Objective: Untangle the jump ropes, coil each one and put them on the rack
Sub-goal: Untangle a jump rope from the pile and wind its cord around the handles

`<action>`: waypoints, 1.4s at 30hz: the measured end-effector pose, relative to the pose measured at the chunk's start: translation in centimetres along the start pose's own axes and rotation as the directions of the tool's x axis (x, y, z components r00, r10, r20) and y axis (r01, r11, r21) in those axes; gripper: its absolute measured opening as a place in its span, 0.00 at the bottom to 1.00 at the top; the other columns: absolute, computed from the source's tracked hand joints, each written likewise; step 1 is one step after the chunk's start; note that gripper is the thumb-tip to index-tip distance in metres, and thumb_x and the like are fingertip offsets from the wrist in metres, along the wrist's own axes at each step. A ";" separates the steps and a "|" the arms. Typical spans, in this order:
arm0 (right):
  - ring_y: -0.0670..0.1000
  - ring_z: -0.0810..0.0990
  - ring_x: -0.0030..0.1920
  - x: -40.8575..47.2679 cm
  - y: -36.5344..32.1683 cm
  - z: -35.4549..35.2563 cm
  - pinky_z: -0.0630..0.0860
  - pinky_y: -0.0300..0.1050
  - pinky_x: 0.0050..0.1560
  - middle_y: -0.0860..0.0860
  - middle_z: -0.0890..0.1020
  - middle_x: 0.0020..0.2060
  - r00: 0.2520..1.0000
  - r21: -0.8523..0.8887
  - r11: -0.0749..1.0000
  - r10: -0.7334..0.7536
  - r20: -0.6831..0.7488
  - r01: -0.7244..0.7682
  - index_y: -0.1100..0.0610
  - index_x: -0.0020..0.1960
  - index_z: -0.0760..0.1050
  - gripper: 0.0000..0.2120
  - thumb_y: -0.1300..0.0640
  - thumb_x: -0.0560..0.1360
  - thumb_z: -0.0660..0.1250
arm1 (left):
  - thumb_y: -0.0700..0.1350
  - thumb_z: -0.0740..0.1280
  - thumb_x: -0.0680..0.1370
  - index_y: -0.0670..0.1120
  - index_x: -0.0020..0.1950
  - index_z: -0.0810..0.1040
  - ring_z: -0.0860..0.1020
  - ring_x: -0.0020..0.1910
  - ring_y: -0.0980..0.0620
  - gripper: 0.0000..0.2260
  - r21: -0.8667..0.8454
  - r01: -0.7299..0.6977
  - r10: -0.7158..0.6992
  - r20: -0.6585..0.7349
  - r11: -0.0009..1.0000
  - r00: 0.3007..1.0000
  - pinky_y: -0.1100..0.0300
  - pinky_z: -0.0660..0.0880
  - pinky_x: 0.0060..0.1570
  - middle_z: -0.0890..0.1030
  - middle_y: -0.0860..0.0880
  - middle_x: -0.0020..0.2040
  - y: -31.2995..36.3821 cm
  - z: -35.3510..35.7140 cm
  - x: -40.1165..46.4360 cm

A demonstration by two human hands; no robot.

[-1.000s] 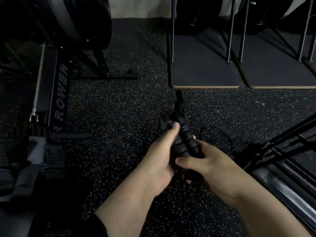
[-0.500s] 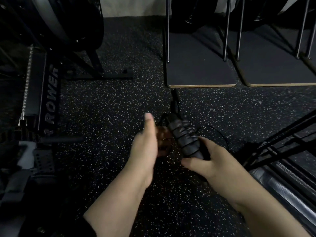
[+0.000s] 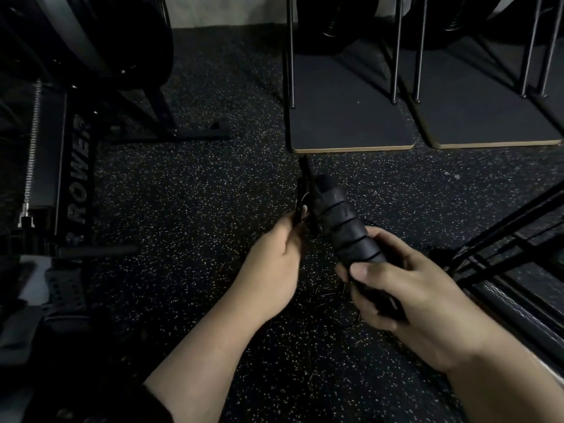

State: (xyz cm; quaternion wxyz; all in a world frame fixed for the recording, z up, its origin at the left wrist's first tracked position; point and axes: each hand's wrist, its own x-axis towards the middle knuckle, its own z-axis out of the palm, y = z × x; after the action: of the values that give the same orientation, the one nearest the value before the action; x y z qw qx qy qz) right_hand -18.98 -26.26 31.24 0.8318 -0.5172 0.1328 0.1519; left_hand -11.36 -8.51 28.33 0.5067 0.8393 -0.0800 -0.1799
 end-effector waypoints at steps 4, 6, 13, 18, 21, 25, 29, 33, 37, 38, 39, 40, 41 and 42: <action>0.47 0.79 0.33 0.3 0.2 0.5 0.74 0.43 0.32 0.46 0.84 0.41 0.959 -0.454 0.890 -0.094 -0.266 -0.039 0.39 0.61 0.76 0.26 0.54 0.68 0.82 | 0.45 0.55 0.86 0.50 0.44 0.68 0.72 0.34 0.57 0.11 0.395 -0.064 -0.001 0.163 0.917 0.987 0.61 0.64 0.30 0.75 0.52 0.39 1.5 0.8 -1.5; 0.42 0.83 0.38 0.2 0.1 0.5 0.78 0.40 0.38 0.38 0.85 0.43 0.949 -0.737 0.668 -0.156 -0.273 -0.103 0.34 0.63 0.70 0.27 0.51 0.71 0.79 | 0.48 0.54 0.87 0.50 0.41 0.66 0.72 0.36 0.55 0.14 0.503 -0.130 0.024 0.213 0.854 0.977 0.61 0.62 0.30 0.75 0.52 0.40 2.0 0.9 -2.1; 0.39 0.79 0.41 -0.3 0.5 0.6 0.77 0.38 0.37 0.39 0.80 0.44 0.982 -0.980 0.151 -0.120 -0.149 -0.130 0.30 0.74 0.58 0.38 0.50 0.75 0.76 | 0.53 0.59 0.85 0.49 0.40 0.69 0.73 0.37 0.52 0.16 0.731 -0.342 0.087 0.364 0.591 0.928 0.57 0.65 0.33 0.74 0.53 0.38 1.9 -0.6 -1.9; 0.37 0.80 0.42 -0.6 0.4 1.3 0.79 0.36 0.43 0.37 0.81 0.43 0.975 -0.986 0.156 0.221 -0.023 -0.059 0.23 0.64 0.62 0.36 0.52 0.72 0.79 | 0.58 0.74 0.75 0.58 0.46 0.70 0.74 0.32 0.61 0.13 0.502 -0.344 0.075 0.481 0.794 0.874 0.57 0.69 0.32 0.79 0.55 0.37 2.7 -3.3 -2.2; 0.39 0.78 0.36 -1.0 0.2 0.8 0.75 0.38 0.37 0.42 0.83 0.43 0.938 -0.938 0.345 0.311 0.152 0.038 0.23 0.56 0.68 0.35 0.59 0.69 0.79 | 0.54 0.79 0.71 0.57 0.44 0.72 0.72 0.29 0.56 0.16 0.213 -0.202 0.055 0.546 0.956 0.836 0.56 0.72 0.33 0.80 0.52 0.34 2.2 -5.1 -1.9; 0.46 0.85 0.48 0.6 2.6 0.8 0.80 0.50 0.55 0.45 0.87 0.50 0.922 -0.788 0.615 0.280 0.267 0.041 0.37 0.64 0.77 0.27 0.58 0.71 0.77 | 0.53 0.80 0.68 0.56 0.42 0.76 0.67 0.29 0.57 0.13 -0.100 -0.097 0.136 0.552 0.990 0.822 0.66 0.64 0.29 0.74 0.54 0.32 0.8 -6.4 -1.2; 0.49 0.85 0.57 1.2 3.4 1.5 0.78 0.45 0.63 0.49 0.88 0.53 0.959 -0.521 0.849 0.072 0.275 0.086 0.43 0.56 0.84 0.23 0.37 0.65 0.79 | 0.63 0.79 0.64 0.57 0.40 0.78 0.70 0.27 0.61 0.16 -0.300 0.001 0.189 0.604 0.954 0.774 0.71 0.65 0.27 0.76 0.54 0.33 -0.2 -6.9 -0.5; 0.63 0.85 0.50 1.5 3.2 1.5 0.80 0.62 0.57 0.59 0.86 0.50 0.969 -0.485 0.857 -0.060 0.241 0.173 0.40 0.60 0.82 0.25 0.42 0.64 0.82 | 0.57 0.82 0.66 0.50 0.41 0.80 0.76 0.29 0.60 0.16 -0.506 0.160 0.181 0.559 0.848 0.809 0.68 0.73 0.30 0.83 0.50 0.46 -0.9 -4.9 0.7; 0.52 0.80 0.59 0.4 -0.7 3.6 0.74 0.26 0.52 0.52 0.82 0.60 0.954 -0.499 0.838 -0.076 0.290 0.219 0.46 0.54 0.76 0.14 0.64 0.77 0.68 | 0.51 0.77 0.67 0.53 0.59 0.82 0.82 0.50 0.48 0.20 -0.521 0.174 0.043 0.378 0.835 0.925 0.57 0.79 0.51 0.85 0.46 0.52 -2.7 -3.6 0.5; 0.50 0.80 0.58 0.7 -1.3 3.9 0.74 0.24 0.50 0.50 0.83 0.58 0.957 -0.498 0.841 -0.073 0.280 0.210 0.48 0.53 0.76 0.14 0.67 0.80 0.66 | 0.51 0.75 0.67 0.56 0.57 0.84 0.82 0.53 0.47 0.18 -0.518 0.170 -0.003 0.307 0.838 0.952 0.55 0.78 0.53 0.85 0.47 0.51 -2.9 -3.2 0.3; 0.47 0.79 0.60 0.0 -1.8 3.9 0.74 0.23 0.53 0.44 0.81 0.59 0.959 -0.508 0.836 -0.071 0.273 0.207 0.50 0.58 0.77 0.15 0.68 0.79 0.66 | 0.49 0.72 0.70 0.59 0.49 0.86 0.82 0.49 0.50 0.09 -0.507 0.178 -0.041 0.271 0.844 0.962 0.56 0.77 0.49 0.85 0.50 0.46 -2.5 -2.9 0.1; 0.44 0.79 0.65 -0.2 -1.4 3.2 0.73 0.25 0.59 0.41 0.81 0.64 0.957 -0.526 0.823 -0.069 0.281 0.214 0.48 0.65 0.76 0.23 0.67 0.75 0.70 | 0.47 0.69 0.76 0.61 0.41 0.86 0.79 0.42 0.52 0.10 -0.480 0.162 -0.024 0.280 0.862 0.960 0.57 0.74 0.41 0.83 0.51 0.40 -2.3 -2.5 -0.2; 0.41 0.78 0.67 -0.8 -1.0 2.6 0.71 0.27 0.62 0.39 0.81 0.65 0.954 -0.565 0.785 -0.108 0.281 0.255 0.44 0.71 0.73 0.33 0.65 0.70 0.73 | 0.45 0.65 0.82 0.60 0.37 0.84 0.75 0.36 0.52 0.16 -0.421 0.155 -0.036 0.278 0.894 0.960 0.59 0.70 0.34 0.79 0.49 0.36 -1.6 -2.2 -0.4; 0.39 0.79 0.66 -1.1 -0.6 1.9 0.70 0.26 0.62 0.37 0.82 0.64 0.958 -0.589 0.760 -0.163 0.237 0.274 0.40 0.72 0.71 0.38 0.63 0.67 0.75 | 0.44 0.63 0.85 0.59 0.36 0.82 0.70 0.32 0.53 0.20 -0.371 0.143 -0.030 0.295 0.918 0.955 0.59 0.65 0.30 0.75 0.49 0.33 -1.2 -1.9 -0.7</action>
State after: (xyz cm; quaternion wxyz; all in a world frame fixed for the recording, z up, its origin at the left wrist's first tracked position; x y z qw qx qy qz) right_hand -19.59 -24.93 33.00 0.6375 -0.7568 -0.0574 0.1323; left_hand -11.32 -6.21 28.25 0.6375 0.6905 -0.0768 -0.3330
